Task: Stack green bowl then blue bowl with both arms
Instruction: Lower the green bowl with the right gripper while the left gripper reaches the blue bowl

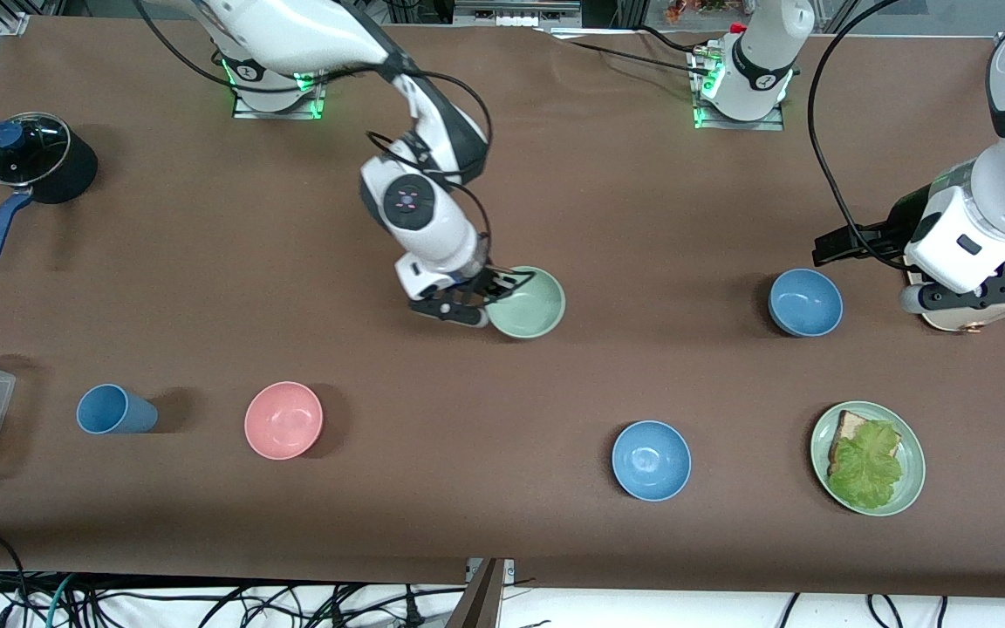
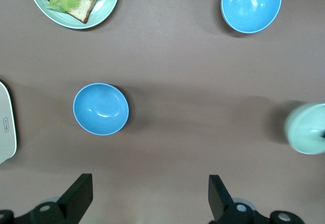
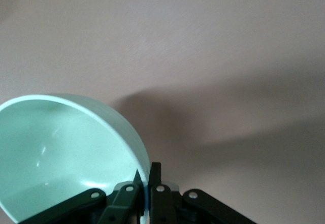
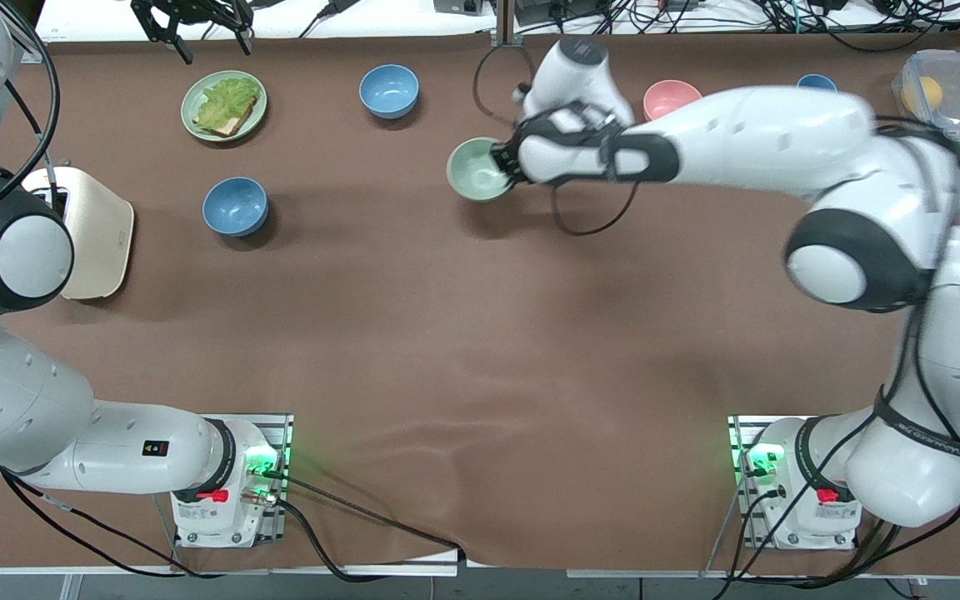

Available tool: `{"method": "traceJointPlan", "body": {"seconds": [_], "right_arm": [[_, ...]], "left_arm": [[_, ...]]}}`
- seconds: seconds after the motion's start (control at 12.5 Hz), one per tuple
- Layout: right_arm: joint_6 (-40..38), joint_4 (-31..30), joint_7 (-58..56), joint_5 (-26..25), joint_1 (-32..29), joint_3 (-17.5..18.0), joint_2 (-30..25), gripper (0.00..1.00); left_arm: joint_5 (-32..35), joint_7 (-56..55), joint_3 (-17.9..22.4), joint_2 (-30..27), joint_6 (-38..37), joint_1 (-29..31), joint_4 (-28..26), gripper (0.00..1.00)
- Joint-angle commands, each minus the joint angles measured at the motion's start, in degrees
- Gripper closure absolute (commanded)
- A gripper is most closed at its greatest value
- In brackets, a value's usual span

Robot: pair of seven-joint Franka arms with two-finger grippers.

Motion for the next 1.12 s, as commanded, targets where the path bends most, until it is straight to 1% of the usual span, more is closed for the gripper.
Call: {"method": "traceJointPlan", "body": {"seconds": [0.0,0.08,0.16,0.24,0.32,0.48,0.56,0.72,0.8,0.88,1.04], "right_arm": [[2.2,2.9,2.9,-0.7,2.2,-1.8,3.0,1.00],[2.3,2.8,2.9,-0.8,2.3,-1.8,3.0,0.63],[2.2,2.6,2.8,-1.2,2.3,-2.0,3.0,0.13],[2.0,2.6,2.3,-2.0,2.2,-2.1,2.6,0.01],[1.1,2.6,1.9,-2.5,2.1,-3.2,2.2,0.01],[-6.9,2.8,-1.7,-2.6,1.7,-6.4,-2.4,0.01],[-11.2,2.3,-7.1,-2.5,1.3,-8.8,-5.5,0.01],[-21.2,2.2,-15.4,-1.3,-1.3,-14.7,-11.2,0.01],[-23.6,1.4,-19.2,-0.8,-4.2,-15.3,-14.1,0.01],[-24.9,-0.8,-24.1,-0.5,-7.3,-15.3,-17.7,0.01],[-27.4,-6.5,-30.1,-0.3,-12.0,-15.5,-25.5,0.01]], "left_arm": [[-0.8,-0.7,-0.1,1.3,-0.7,0.4,2.4,0.00],[-0.8,-0.8,-0.1,1.3,-0.8,0.4,2.4,0.00],[-0.8,-0.9,0.0,1.3,-0.8,0.4,2.3,0.00],[-0.8,-0.7,0.0,1.1,-0.9,0.3,1.8,0.00],[-0.9,-0.5,0.0,1.3,-0.7,0.3,1.6,0.00],[0.3,-0.5,0.0,2.3,0.1,-1.0,-0.4,0.00],[1.7,-0.5,0.2,3.2,0.2,-2.5,-0.9,0.00],[2.7,-0.3,0.2,3.6,2.9,-2.5,-4.4,0.00],[2.7,-0.3,0.2,3.5,5.7,-2.4,-7.3,0.00],[2.7,1.2,0.2,3.4,9.3,-2.0,-10.5,0.00],[2.7,7.1,0.4,3.4,19.3,-0.6,-18.1,0.00]]}}
